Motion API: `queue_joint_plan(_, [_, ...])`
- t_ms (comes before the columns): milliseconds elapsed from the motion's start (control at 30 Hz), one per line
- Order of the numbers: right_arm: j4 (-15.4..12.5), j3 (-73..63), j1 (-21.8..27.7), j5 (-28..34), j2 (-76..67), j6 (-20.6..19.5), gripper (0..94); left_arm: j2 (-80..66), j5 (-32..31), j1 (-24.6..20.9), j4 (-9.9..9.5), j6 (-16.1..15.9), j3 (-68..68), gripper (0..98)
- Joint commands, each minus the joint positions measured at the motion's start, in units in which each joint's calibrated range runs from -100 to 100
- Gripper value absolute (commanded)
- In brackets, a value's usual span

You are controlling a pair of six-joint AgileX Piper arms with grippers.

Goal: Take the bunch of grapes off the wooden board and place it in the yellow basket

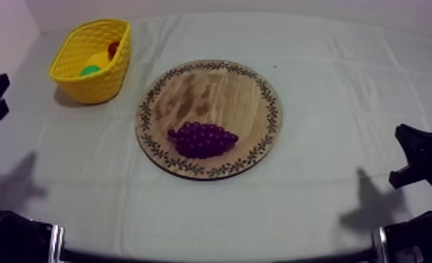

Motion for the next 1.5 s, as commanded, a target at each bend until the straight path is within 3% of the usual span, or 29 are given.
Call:
queue_joint_plan(0, [0.01, -0.03, 0.02, 0.0, -0.01, -0.01, 0.4, 5.63, 1.5, 1.54, -0.07, -0.22, -7.24, 0.0])
queue_joint_plan(733, [0.01, -0.03, 0.02, 0.0, -0.01, -0.01, 0.4, 32.67, 19.57, 17.86, -0.32, -4.74, -43.14, 0.0])
queue_joint_plan(1200, [0.01, -0.03, 0.02, 0.0, -0.01, -0.01, 0.4, 45.63, 20.88, 25.04, -0.82, -8.46, -46.77, 0.0])
queue_joint_plan(1467, [0.01, -0.03, 0.02, 0.0, -0.01, -0.01, 0.4, 55.34, 21.74, 28.91, -3.26, -8.33, -48.75, 0.0])
